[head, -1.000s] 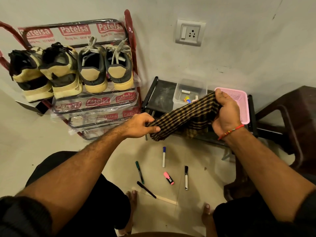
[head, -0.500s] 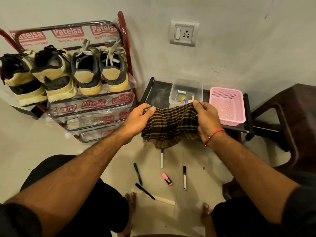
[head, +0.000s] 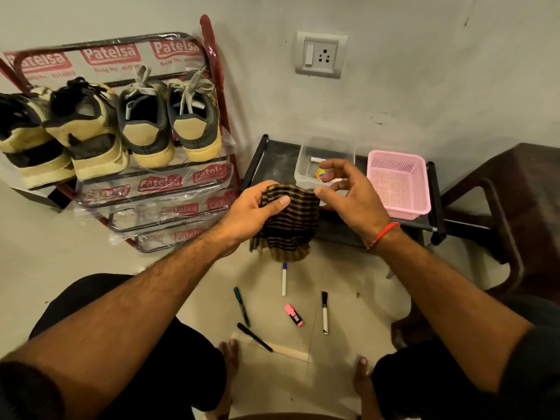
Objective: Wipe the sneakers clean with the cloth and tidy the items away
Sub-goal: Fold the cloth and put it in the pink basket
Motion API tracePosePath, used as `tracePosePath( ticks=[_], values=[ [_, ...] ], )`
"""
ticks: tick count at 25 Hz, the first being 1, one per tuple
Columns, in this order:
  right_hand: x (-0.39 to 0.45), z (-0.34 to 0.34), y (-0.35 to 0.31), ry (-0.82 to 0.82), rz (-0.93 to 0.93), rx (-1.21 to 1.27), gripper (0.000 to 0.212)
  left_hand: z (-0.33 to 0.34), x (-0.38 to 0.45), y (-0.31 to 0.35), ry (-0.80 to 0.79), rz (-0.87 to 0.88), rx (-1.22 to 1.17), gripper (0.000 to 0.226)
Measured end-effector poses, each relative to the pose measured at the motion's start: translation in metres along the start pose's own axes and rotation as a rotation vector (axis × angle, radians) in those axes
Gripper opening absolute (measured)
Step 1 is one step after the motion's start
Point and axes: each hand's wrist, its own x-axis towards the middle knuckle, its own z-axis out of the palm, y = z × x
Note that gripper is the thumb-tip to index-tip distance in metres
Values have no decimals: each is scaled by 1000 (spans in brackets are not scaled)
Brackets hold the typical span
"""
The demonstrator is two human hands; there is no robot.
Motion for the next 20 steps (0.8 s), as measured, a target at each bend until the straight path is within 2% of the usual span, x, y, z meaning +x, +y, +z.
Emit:
tracePosePath(
  ticks=[2,3,4,7,10,12,15,17,20],
  values=[
    [2,-10,7,-243,9,-170,73,2,-2,0,-132,37,62,20],
    [2,-12,8,-341,38,-206,78,3,-2,1,-173,49,82,21],
    [3,-14,10,-394,62,-206,73,4,0,2,-185,56,99,21],
    [5,-26,10,-430,90,-185,33,8,5,5,-109,79,137,19],
    [9,-53,5,-466,39,-358,20,17,13,7,-115,77,130,24],
    [16,-81,2,-422,28,-378,17,32,28,12,-122,118,296,27],
    [29,-126,10,-222,38,-379,15,68,65,32,-52,233,595,22],
    [39,-153,22,-15,11,-445,16,101,94,51,-9,268,665,22],
    [60,-179,34,233,-3,-510,20,142,147,72,33,254,638,29]
  ],
)
